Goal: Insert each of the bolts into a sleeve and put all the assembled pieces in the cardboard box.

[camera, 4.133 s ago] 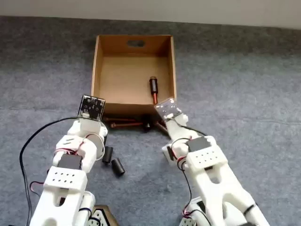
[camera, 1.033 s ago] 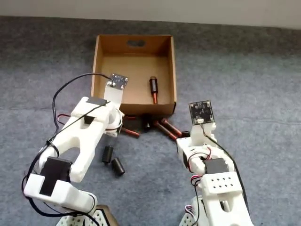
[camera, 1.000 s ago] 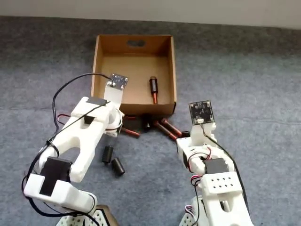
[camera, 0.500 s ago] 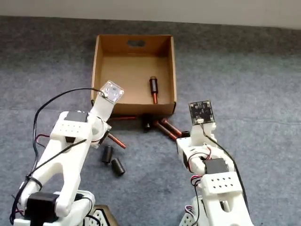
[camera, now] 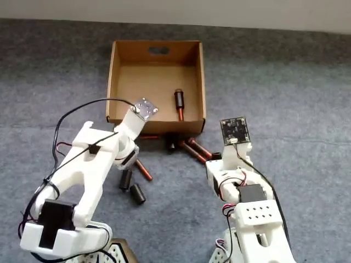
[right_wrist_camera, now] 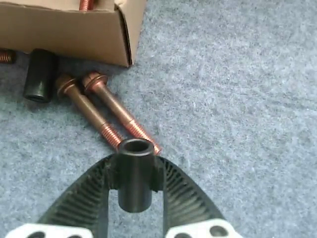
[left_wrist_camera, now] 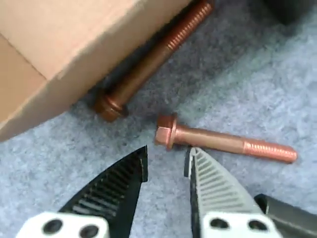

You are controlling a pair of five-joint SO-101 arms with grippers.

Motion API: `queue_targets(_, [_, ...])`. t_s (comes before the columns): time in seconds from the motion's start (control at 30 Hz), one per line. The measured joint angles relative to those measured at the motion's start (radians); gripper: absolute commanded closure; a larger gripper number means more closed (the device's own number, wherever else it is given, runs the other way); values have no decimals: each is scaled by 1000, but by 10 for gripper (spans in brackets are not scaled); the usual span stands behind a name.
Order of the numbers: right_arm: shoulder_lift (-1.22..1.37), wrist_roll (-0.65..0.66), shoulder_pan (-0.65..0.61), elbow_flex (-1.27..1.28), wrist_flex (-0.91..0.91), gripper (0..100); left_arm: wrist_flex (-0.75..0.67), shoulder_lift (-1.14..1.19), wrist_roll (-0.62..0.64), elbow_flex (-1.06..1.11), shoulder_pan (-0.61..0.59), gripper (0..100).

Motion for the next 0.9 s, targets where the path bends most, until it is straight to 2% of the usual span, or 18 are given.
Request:
queue_targets(0.1, [0,0,0,0,0,993,34,-63,91,-5,0,849])
queue_targets(0.23, [0,0,0,0,0,993,60,-132,298,-32,0,821])
queue_targets(0.37, [0,0,0,0,0,993,103,-127,525,-38,46,804])
queue_targets(0.47, [0,0,0,0,0,993,169,-75,640,-69,97,820])
queue_targets(0.7, [0,0,0,0,0,993,252,37,802,-175,132,825])
queue_targets(0.9, [0,0,0,0,0,993,252,124,845,-221,132,825])
